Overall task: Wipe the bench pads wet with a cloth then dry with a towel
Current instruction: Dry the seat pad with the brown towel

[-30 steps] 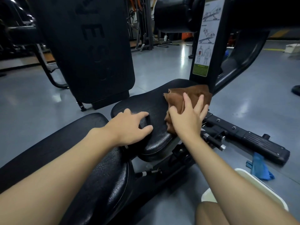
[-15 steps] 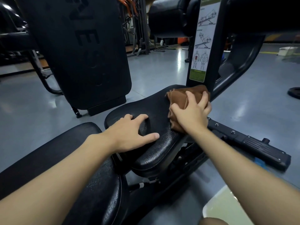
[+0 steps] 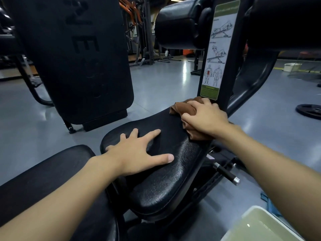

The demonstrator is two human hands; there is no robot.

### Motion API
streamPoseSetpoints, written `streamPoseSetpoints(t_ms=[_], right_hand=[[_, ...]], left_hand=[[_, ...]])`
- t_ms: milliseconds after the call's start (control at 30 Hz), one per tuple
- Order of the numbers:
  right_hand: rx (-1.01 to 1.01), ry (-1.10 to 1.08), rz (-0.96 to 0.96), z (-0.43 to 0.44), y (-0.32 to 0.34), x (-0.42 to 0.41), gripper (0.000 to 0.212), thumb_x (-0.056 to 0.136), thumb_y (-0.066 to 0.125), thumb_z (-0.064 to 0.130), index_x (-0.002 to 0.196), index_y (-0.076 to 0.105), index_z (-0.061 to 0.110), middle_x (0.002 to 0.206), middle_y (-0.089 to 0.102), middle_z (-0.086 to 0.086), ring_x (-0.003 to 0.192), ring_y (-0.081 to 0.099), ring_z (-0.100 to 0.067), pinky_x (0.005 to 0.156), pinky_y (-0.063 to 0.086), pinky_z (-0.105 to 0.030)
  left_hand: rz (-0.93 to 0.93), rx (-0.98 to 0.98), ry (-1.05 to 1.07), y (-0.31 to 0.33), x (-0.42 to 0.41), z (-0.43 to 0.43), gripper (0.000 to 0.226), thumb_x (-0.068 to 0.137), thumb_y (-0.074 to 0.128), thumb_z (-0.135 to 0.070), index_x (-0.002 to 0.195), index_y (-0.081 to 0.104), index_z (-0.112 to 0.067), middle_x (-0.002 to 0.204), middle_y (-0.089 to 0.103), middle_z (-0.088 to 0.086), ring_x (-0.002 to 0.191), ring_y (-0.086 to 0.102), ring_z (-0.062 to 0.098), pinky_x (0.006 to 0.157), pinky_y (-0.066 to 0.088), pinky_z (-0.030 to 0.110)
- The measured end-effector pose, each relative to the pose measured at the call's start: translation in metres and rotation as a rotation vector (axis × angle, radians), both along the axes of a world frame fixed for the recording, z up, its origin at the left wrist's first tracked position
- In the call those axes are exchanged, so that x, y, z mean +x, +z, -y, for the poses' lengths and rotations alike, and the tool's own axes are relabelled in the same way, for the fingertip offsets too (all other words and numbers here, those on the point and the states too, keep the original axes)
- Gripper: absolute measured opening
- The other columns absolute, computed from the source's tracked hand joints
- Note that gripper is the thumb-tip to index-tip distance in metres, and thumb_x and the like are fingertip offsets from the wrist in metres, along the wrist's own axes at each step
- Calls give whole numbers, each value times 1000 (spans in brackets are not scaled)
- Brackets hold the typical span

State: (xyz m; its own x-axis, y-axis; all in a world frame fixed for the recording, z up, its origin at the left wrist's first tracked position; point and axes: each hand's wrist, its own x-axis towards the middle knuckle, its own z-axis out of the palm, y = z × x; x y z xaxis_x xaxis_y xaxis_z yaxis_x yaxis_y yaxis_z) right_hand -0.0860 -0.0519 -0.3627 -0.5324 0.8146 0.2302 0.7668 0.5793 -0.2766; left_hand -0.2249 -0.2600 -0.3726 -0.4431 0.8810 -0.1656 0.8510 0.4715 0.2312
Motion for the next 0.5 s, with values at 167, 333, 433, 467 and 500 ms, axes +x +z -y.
streamPoseSetpoints(t_ms=[167,333,433,467,500], right_hand=[[-81,144,143,-36,27,-28,54,83,41,64,132,47,41,128,54,-5,107,53,-29,81,38,-41],[-61,138,97,-22,15,-2,57,87,39,67,142,33,53,141,44,-7,123,50,-40,95,38,-48],[-57,132,18,-5,-3,28,57,90,37,67,144,29,53,153,31,-6,129,43,-42,104,36,-52],[-61,136,-10,-1,-9,35,57,91,36,67,145,28,52,154,28,-5,130,41,-41,105,37,-52],[-60,139,-26,1,-13,39,57,91,36,67,146,28,52,154,27,-5,130,41,-41,106,37,-52]], left_hand=[[23,-13,0,-1,-4,-4,102,41,33,-108,132,-5,-78,167,-1,2,152,-2,40,113,20,69],[69,-10,14,2,-3,-1,101,40,36,-107,130,0,-79,168,-2,3,152,-7,39,114,16,70],[64,-21,25,2,-1,1,100,43,35,-107,132,-2,-79,168,-6,1,152,-9,39,112,14,73],[57,-30,27,2,0,1,100,44,34,-106,133,-2,-78,168,-7,1,152,-10,39,111,14,74],[51,-38,27,2,0,1,99,45,34,-105,133,-3,-78,168,-9,0,152,-10,39,111,14,75]])
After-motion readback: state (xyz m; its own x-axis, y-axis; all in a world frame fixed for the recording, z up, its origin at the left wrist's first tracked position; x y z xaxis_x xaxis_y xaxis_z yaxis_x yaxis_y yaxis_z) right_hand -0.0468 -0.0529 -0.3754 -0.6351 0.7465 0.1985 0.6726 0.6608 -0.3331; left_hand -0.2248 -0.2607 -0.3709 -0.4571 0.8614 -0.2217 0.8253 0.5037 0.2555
